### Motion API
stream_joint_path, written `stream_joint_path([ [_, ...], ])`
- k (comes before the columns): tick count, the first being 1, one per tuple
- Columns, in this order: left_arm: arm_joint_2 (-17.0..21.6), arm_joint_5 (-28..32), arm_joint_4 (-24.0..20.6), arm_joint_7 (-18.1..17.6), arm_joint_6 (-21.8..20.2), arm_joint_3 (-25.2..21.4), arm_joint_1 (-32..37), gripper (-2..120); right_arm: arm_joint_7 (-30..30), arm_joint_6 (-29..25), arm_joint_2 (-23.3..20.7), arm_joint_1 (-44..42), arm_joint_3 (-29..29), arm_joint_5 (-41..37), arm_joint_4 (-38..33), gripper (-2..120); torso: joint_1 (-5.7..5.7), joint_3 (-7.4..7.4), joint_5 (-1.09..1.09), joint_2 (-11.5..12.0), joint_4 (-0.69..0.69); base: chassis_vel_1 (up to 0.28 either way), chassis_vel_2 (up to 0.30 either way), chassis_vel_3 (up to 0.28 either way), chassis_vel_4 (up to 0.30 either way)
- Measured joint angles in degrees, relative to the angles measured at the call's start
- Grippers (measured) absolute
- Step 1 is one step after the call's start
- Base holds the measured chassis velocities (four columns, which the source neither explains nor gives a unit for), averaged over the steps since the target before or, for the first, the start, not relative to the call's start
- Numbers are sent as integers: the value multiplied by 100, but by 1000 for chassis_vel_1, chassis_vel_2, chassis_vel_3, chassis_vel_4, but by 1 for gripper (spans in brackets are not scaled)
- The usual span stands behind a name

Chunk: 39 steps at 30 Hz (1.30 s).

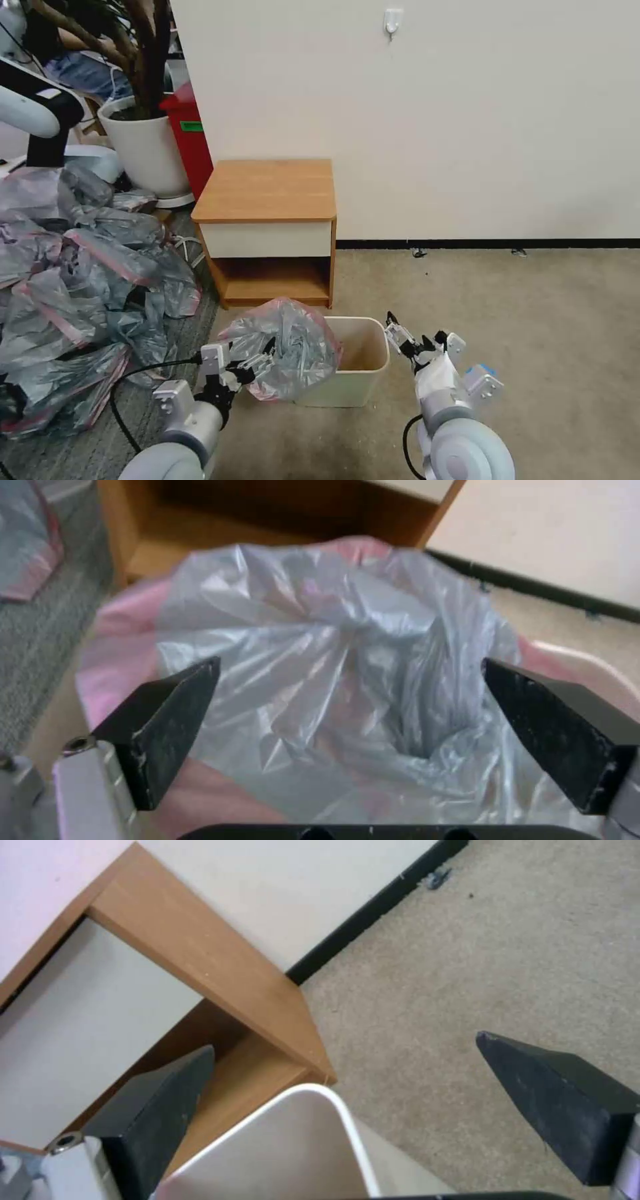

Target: Pick up the garbage bag from the table and place it over the trash can.

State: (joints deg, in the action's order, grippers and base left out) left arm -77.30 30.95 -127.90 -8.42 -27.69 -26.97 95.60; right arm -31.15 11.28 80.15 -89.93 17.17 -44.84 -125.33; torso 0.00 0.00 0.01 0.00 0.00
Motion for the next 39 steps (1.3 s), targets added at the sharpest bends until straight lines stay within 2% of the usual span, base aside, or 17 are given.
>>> stream_joint_path([
  [8, 140, 138, 135, -112, -335, 112, -212, 91, 1, -26, 23, -42, 89, 13, 45, 100, 0, 0, -1, 0, 0, 0, 0, 0, 0],
  [15, 250, 349, 211, -385, -521, 232, -458, 90, -1, -43, 41, -47, 141, 17, 90, 100, 0, 0, -1, 0, 0, 0, 0, 0, 0],
  [23, 411, 422, 36, -414, -659, 210, -438, 79, -10, -64, 38, -45, 187, 18, 123, 100, 0, 0, 0, 0, 0, 0, 0, 0, 0],
  [31, 757, 457, -107, -317, -987, 15, -331, 79, -16, -75, 19, -47, 210, 15, 126, 100, 0, 0, 0, 0, 0, 0, 0, 0, 0],
  [39, 877, 489, 179, -479, -1208, 258, -631, 77, -20, -98, 18, -50, 220, 17, 170, 100, 0, 0, -1, 0, 0, 0, 0, 0, 0],
])
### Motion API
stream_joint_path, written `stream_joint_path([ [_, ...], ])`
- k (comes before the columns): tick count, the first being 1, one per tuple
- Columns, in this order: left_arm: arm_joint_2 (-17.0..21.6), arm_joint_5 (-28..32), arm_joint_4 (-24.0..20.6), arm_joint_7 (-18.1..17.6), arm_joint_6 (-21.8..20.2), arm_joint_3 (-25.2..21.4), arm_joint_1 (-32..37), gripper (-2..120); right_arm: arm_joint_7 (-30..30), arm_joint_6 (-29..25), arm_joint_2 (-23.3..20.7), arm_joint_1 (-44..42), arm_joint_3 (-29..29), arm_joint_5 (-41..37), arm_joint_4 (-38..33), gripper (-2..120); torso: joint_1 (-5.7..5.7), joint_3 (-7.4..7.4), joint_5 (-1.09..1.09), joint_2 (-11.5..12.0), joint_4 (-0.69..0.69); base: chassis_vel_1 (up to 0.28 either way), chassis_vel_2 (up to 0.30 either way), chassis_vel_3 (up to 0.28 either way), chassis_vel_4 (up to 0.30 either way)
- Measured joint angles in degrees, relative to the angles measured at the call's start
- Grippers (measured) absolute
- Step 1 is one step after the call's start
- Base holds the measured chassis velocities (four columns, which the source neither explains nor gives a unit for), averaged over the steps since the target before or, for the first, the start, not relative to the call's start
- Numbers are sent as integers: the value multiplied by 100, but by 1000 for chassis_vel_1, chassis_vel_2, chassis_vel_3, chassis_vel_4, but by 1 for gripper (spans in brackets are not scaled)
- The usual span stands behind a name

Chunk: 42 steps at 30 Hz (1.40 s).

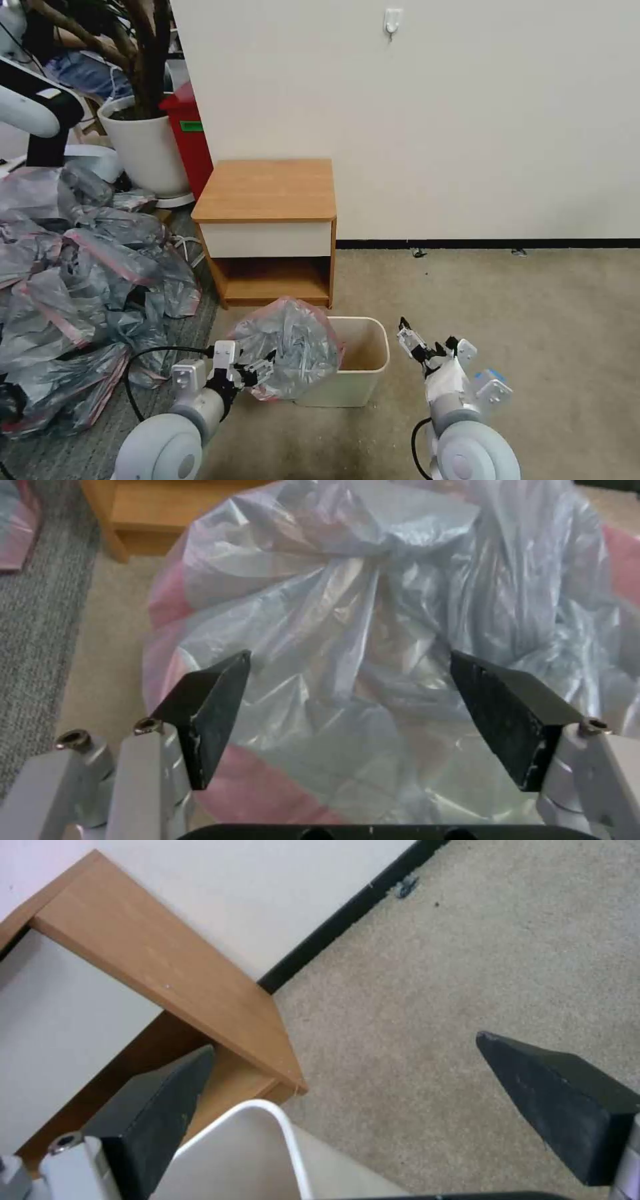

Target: Pick up the garbage bag from the table and place it over the trash can.

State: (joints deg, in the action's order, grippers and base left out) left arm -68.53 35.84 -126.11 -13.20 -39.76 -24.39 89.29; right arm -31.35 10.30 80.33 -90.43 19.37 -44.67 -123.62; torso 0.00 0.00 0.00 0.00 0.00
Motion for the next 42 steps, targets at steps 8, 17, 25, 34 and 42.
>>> stream_joint_path([
  [8, 46, 57, 174, -171, -98, 248, -320, 77, -2, -49, 7, -12, 84, 2, 60, 100, 0, 0, -1, 0, 0, 0, 0, 0, 0],
  [17, 106, 307, 388, -556, -248, 607, -790, 76, -2, -84, 38, 6, 161, 3, 133, 100, 0, 0, 0, 0, -1, 0, 0, 0, 0],
  [25, 157, 439, 586, -760, -249, 889, -1098, 75, -2, -101, 44, 56, 238, 2, 238, 100, 0, 0, 0, 0, -1, 0, 0, 0, 0],
  [34, 179, 690, 679, -1086, -247, 1151, -1249, 52, -2, -119, 50, 71, 250, 1, 299, 100, 0, 0, 0, 0, -1, 0, 0, 0, 0],
  [42, 199, 771, 752, -1247, -244, 1262, -1269, 31, -1, -152, 48, 53, 256, 5, 336, 100, 0, 0, 0, 0, 0, 0, 0, 0, 0],
])
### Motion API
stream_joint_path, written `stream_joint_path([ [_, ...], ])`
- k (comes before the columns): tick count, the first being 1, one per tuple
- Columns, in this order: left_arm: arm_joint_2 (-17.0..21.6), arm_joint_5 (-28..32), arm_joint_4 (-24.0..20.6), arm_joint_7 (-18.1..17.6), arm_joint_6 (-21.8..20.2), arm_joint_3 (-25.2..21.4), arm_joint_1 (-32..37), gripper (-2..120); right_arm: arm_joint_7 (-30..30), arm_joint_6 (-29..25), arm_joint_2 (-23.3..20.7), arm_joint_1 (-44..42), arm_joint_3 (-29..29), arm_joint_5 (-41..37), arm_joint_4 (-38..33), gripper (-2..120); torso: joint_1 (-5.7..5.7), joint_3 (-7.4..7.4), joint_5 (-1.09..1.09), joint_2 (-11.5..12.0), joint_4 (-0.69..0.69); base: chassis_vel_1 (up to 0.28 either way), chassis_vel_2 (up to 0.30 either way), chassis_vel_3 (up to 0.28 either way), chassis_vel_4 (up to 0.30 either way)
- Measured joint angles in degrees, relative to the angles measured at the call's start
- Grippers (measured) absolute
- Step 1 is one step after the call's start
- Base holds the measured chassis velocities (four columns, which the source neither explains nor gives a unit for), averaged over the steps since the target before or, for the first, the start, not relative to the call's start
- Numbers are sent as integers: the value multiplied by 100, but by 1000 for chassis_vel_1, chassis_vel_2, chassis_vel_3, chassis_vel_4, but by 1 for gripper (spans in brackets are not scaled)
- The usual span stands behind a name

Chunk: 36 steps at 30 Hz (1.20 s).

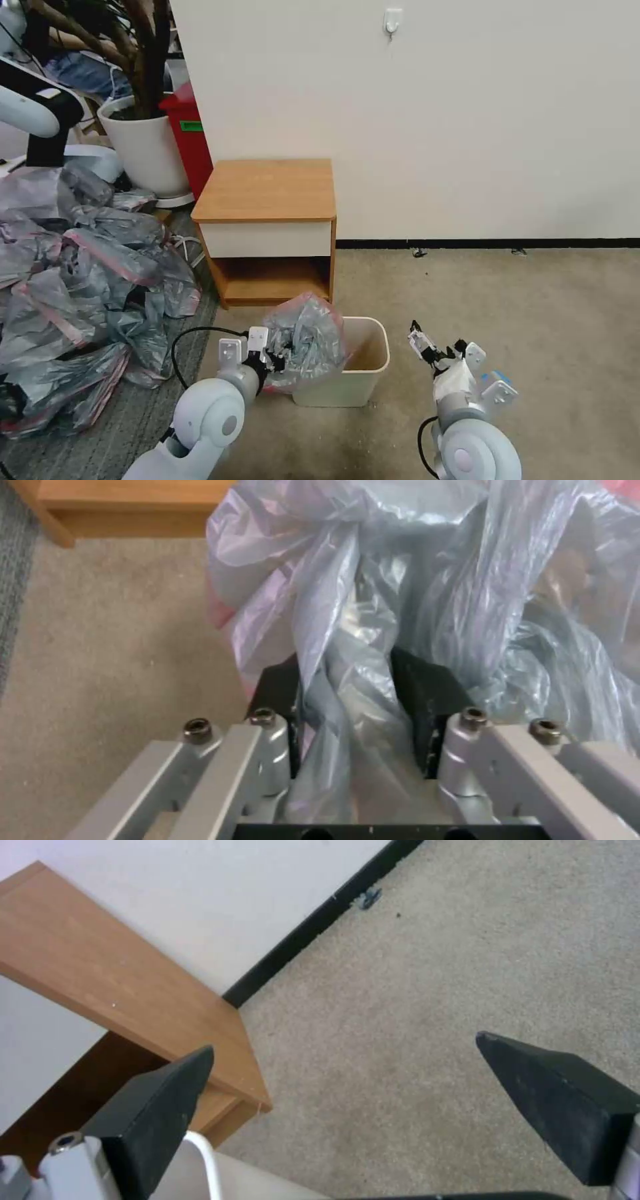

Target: Pick up the garbage bag from the table and place it over the trash can.

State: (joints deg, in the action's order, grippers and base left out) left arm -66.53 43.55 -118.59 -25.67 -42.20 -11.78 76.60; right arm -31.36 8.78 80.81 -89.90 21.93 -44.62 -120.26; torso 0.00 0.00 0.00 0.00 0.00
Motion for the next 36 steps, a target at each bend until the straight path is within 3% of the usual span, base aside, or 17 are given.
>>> stream_joint_path([
  [6, 15, 371, 109, -424, 3, 198, -154, 32, 1, -46, 1, -22, 2, 36, 51, 100, 0, 0, 0, 0, 0, 0, 0, 0, 0],
  [12, 94, 745, 247, -819, 9, 427, -374, 52, 3, -71, 5, -36, 20, 65, 89, 100, 0, 0, 0, 0, 0, 0, 0, 0, 0],
  [18, 112, 1148, 304, -1148, 8, 550, -498, 53, 5, -83, 7, -32, 48, 68, 127, 100, 0, 1, 0, 0, 0, 0, 0, 0, 0],
  [23, 112, 1223, 357, -1235, 9, 621, -573, 38, 6, -94, 11, -8, 64, 69, 172, 100, 0, 0, 1, 0, 0, 0, 0, 0, 0],
  [30, 121, 1226, 464, -1291, 8, 721, -698, 9, 6, -108, 17, 48, 68, 80, 276, 100, 0, 0, 0, 0, 0, 0, 0, 0, 0],
  [36, 106, 1223, 516, -1312, 7, 759, -762, 4, 8, -117, 13, 62, 55, 93, 296, 100, 0, 1, 0, 0, 0, 0, 0, 0, 0],
])
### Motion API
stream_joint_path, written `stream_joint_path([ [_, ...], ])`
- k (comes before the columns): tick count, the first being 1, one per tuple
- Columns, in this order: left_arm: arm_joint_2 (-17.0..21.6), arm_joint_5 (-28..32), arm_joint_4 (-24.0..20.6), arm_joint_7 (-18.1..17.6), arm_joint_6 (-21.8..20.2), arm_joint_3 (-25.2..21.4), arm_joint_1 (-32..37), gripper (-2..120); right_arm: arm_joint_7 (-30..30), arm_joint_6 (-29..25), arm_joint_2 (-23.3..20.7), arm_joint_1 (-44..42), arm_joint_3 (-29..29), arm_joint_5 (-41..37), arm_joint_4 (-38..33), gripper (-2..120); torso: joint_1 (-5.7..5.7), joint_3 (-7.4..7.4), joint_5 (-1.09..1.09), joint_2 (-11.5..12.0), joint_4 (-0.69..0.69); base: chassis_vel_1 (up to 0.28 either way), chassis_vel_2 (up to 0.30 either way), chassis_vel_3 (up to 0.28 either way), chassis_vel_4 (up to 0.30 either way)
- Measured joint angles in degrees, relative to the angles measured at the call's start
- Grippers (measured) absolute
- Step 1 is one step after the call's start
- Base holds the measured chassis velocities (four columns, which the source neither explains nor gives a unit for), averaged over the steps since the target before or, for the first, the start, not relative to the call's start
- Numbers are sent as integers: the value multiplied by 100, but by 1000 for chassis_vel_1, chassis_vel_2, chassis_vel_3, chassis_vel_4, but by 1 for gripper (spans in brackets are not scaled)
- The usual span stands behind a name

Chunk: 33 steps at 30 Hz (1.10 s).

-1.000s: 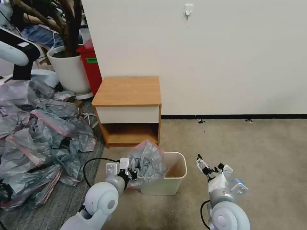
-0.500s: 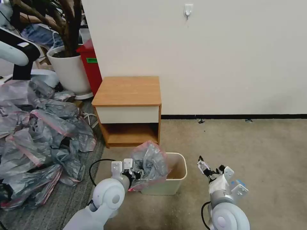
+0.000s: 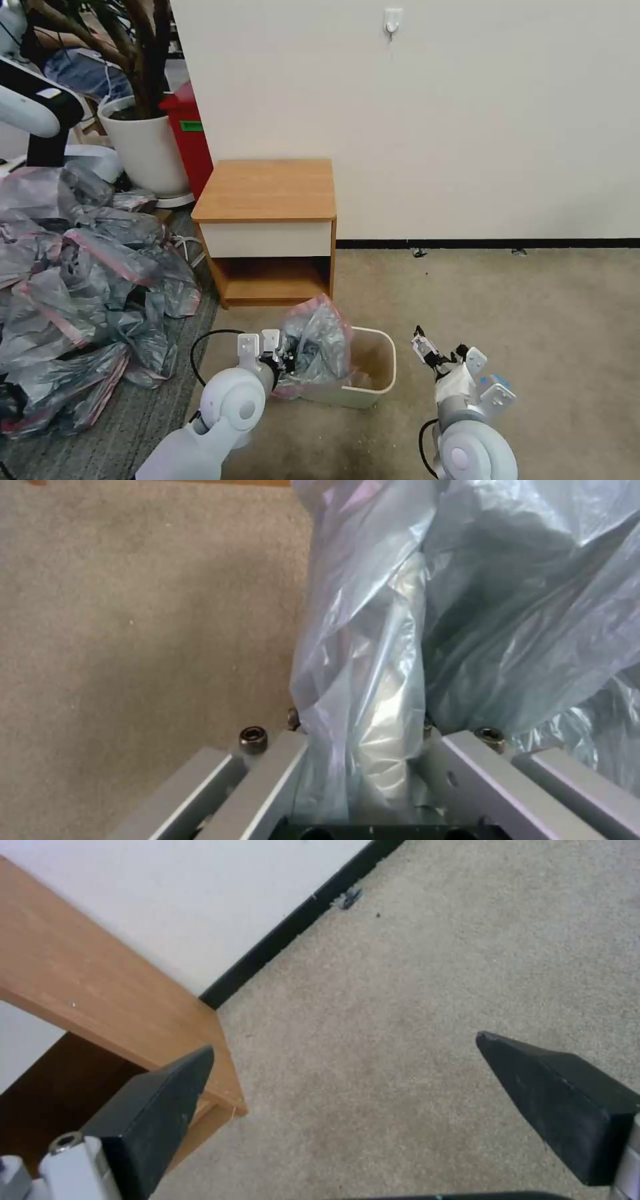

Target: Pick up the garbage bag from the table and place it over the trash can.

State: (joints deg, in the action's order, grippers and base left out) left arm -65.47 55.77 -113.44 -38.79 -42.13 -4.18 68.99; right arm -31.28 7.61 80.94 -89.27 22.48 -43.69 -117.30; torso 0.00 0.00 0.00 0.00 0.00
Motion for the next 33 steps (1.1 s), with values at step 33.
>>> stream_joint_path([
  [33, 659, -1187, -676, 1797, 285, -982, 708, 3, 592, 2067, -2269, 1182, -1975, -1869, -1192, 100, 0, -1, 0, 0, 0, 0, 0, 0, 0],
])
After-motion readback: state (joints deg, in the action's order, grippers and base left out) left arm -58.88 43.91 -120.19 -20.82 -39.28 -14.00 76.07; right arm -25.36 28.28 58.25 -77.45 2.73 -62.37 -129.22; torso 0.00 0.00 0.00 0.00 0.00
